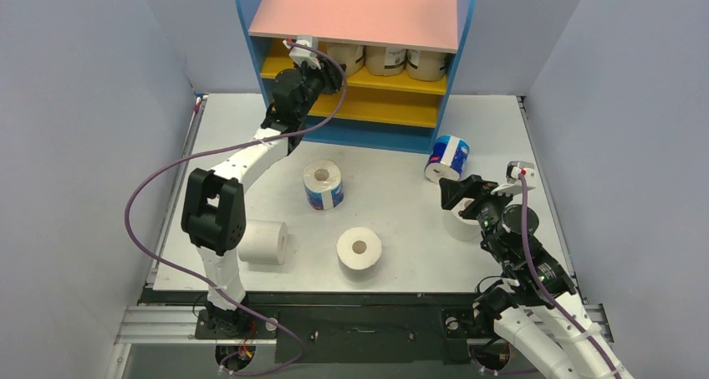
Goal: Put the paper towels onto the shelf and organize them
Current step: Place the paper towel on the shelf.
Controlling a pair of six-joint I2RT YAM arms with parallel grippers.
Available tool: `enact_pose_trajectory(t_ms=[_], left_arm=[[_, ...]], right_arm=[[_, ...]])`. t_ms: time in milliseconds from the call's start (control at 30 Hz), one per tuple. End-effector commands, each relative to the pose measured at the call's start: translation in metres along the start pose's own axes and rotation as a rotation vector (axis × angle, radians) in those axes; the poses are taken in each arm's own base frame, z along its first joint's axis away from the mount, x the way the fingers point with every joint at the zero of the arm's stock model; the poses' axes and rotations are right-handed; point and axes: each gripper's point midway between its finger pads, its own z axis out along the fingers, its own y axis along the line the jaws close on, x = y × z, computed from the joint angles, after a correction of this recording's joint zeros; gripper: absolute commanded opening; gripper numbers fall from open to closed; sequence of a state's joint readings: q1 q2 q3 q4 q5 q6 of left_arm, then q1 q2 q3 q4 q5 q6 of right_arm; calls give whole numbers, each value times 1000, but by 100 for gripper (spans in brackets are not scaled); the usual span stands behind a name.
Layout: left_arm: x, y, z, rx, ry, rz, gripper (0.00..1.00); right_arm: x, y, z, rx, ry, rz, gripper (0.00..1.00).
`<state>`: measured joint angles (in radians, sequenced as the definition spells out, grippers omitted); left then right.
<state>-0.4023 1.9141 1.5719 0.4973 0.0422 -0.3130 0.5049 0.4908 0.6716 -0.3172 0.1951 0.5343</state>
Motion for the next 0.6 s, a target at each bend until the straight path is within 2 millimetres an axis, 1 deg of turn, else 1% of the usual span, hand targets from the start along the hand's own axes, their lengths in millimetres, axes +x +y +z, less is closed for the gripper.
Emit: enact_pose_trajectory(t_ms=[0, 67, 400, 567], left_arm=[[-27, -4, 8, 22, -70, -11, 35], [-28, -4, 9, 22, -72, -10, 36], [-20, -2, 18, 18, -57, -20, 36], [-21, -2, 20, 18, -61, -19, 37]], right_arm=[[-2, -3, 1, 17, -11, -12, 81], [-3, -3, 0, 16, -12, -12, 81], [-2, -6, -1, 26, -10, -16, 81], [-3, -6, -1, 28, -10, -18, 81]])
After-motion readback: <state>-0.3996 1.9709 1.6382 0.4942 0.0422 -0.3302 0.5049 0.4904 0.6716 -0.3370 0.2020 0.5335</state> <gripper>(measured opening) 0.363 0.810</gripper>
